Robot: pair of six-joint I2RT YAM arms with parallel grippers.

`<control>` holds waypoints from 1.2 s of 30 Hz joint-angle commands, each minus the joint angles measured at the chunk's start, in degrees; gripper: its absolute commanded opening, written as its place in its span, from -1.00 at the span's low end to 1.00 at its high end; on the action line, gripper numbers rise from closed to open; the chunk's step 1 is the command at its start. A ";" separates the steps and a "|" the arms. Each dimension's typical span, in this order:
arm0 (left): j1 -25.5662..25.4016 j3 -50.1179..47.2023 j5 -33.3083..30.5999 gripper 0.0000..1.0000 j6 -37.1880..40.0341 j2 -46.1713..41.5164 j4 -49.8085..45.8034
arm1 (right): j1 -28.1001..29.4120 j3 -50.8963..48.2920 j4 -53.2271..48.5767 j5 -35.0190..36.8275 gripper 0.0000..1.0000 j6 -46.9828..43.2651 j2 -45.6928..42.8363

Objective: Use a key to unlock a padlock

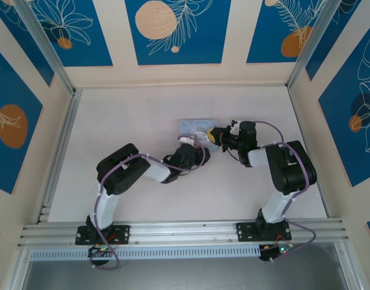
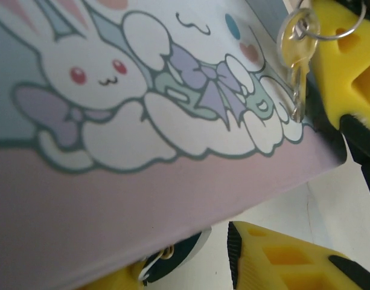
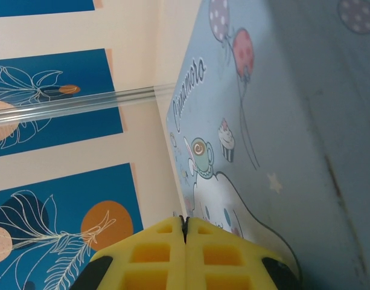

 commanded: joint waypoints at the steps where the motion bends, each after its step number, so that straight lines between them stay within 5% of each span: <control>1: -1.02 1.99 -0.94 -0.26 -0.44 1.96 -1.56 | -0.41 -0.84 2.18 -1.41 -1.00 0.74 0.68; 14: -1.02 1.77 -1.17 -1.00 -1.15 0.81 -2.88 | -2.20 -1.22 2.85 -2.73 -1.00 1.53 -1.39; 28: 0.69 2.19 5.99 -1.00 -0.92 -3.19 -8.24 | -7.41 -8.17 -8.78 -10.73 -1.00 -8.73 -18.34; 36: 2.87 2.54 12.52 -1.00 -1.04 -4.44 -9.41 | -9.53 -16.71 -6.48 -11.91 -1.00 -8.26 -22.28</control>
